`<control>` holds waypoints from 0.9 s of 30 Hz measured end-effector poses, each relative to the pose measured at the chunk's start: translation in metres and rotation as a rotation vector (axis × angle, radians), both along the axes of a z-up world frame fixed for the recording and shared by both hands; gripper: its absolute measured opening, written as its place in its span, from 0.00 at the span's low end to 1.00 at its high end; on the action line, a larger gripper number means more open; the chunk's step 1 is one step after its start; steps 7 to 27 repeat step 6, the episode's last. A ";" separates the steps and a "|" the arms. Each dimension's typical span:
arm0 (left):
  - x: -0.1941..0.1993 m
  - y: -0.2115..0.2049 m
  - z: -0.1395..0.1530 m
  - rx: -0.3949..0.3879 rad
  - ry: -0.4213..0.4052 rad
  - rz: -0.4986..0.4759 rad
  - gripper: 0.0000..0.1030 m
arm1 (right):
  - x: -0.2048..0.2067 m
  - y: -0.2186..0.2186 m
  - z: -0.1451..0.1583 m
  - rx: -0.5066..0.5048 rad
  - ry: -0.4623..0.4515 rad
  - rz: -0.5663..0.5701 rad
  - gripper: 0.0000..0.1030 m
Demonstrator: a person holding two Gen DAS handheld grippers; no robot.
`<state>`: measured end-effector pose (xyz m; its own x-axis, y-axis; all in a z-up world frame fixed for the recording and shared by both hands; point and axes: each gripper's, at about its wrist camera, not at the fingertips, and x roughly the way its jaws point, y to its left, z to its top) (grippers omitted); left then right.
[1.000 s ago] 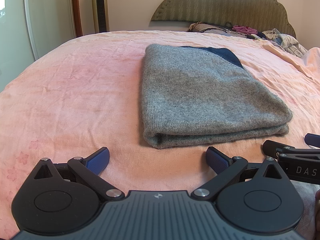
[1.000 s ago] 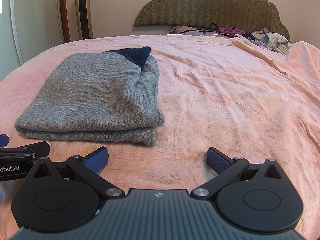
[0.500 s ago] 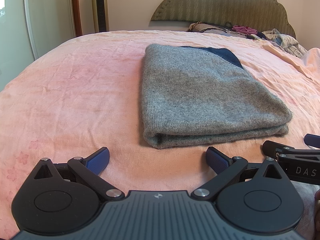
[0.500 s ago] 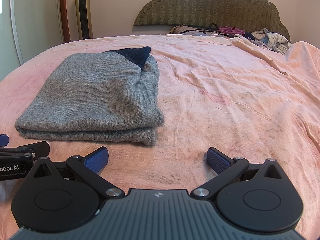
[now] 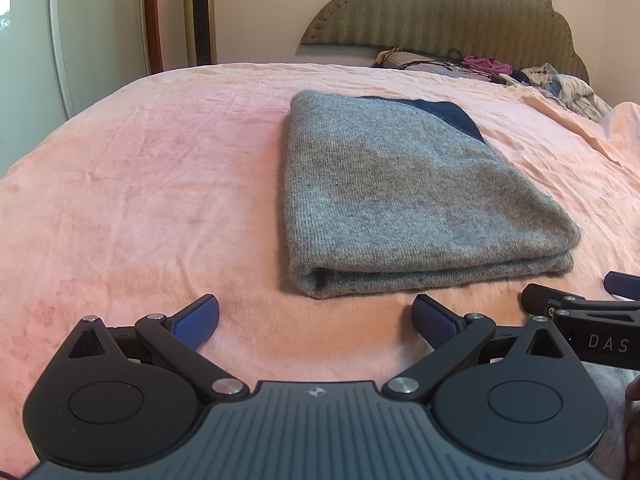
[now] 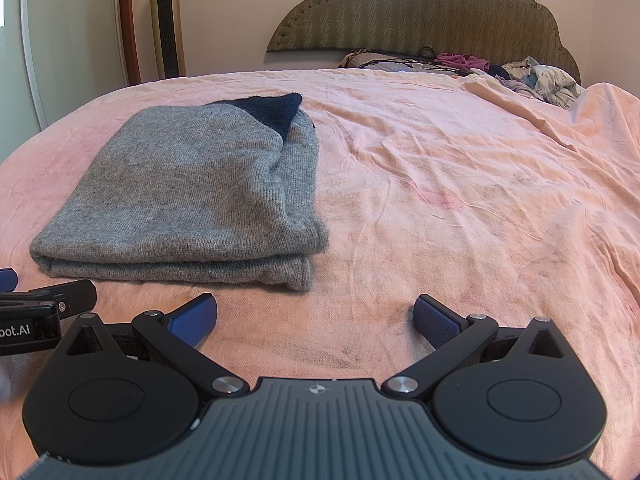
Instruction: Fold small clothes
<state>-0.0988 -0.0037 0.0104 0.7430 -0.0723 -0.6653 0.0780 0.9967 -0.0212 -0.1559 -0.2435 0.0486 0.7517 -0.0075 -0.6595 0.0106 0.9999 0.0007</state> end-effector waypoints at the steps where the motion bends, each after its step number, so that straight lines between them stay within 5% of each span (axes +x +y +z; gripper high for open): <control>1: -0.001 -0.001 0.000 0.002 0.000 -0.003 1.00 | 0.000 0.000 0.000 0.000 0.000 0.000 1.00; 27: 0.002 -0.001 0.001 0.018 0.009 -0.005 1.00 | 0.000 0.000 0.000 0.000 0.000 0.000 1.00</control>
